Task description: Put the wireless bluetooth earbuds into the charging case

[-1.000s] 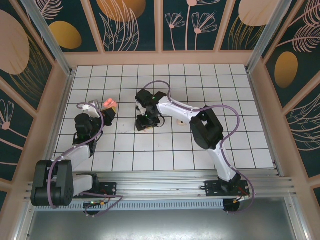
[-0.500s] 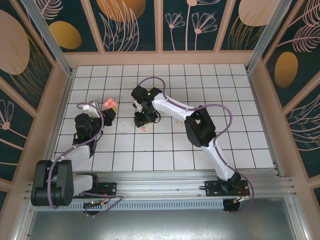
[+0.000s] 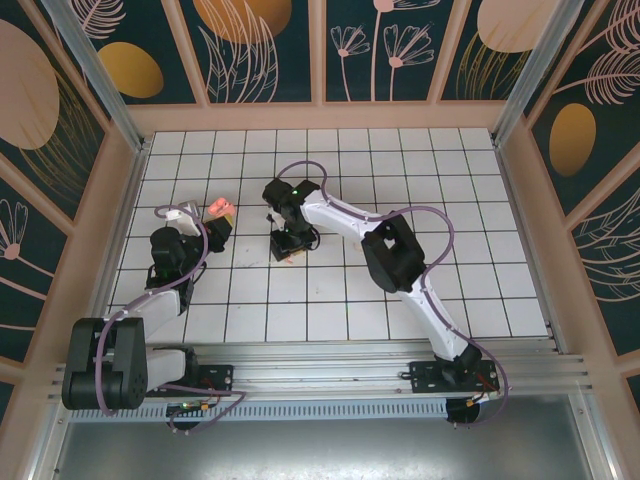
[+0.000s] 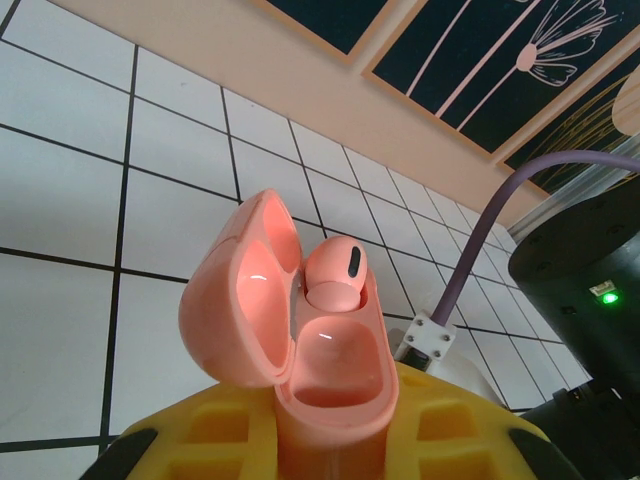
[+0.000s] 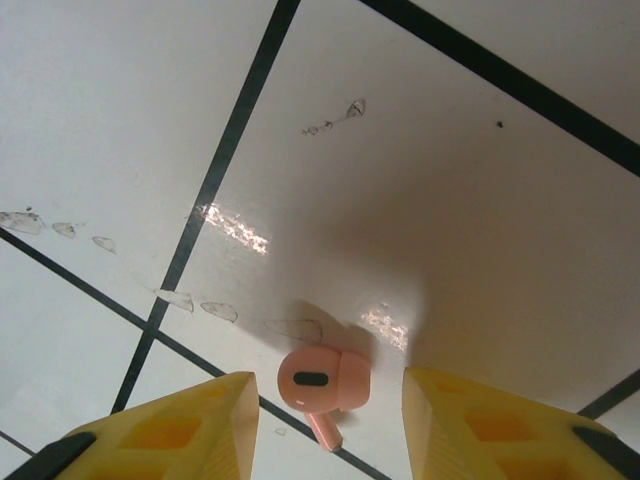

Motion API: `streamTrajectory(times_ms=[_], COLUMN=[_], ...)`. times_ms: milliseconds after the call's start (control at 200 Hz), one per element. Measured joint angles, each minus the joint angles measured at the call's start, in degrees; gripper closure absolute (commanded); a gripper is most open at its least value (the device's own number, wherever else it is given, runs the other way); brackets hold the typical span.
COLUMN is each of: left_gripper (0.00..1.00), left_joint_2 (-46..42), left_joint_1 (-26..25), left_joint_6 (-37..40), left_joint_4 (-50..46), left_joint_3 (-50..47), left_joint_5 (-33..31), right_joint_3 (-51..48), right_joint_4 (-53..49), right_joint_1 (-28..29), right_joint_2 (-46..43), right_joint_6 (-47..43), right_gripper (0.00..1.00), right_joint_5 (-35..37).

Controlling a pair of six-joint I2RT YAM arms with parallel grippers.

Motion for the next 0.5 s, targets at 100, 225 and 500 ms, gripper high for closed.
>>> streamTrajectory(times_ms=[100,225,500], left_gripper=[0.87,0.87,0.87], left_joint_2=[0.0,0.0,0.1], left_joint_1=[0.0,0.0,0.0], left_joint_6=[0.0,0.0,0.0], left_joint_4=[0.0,0.0,0.0], left_joint_3=[0.0,0.0,0.0], left_joint_5=[0.0,0.0,0.0], right_joint_3=[0.0,0.1,0.3], right_joint_4=[0.0,0.1,0.3], right_joint_1=[0.0,0.0,0.0], right_joint_2=[0.3,0.5,0.7], right_joint_6=[0.0,0.0,0.0], right_gripper=[0.6,0.62,0.63], right_joint_5=[0.0,0.0,0.0])
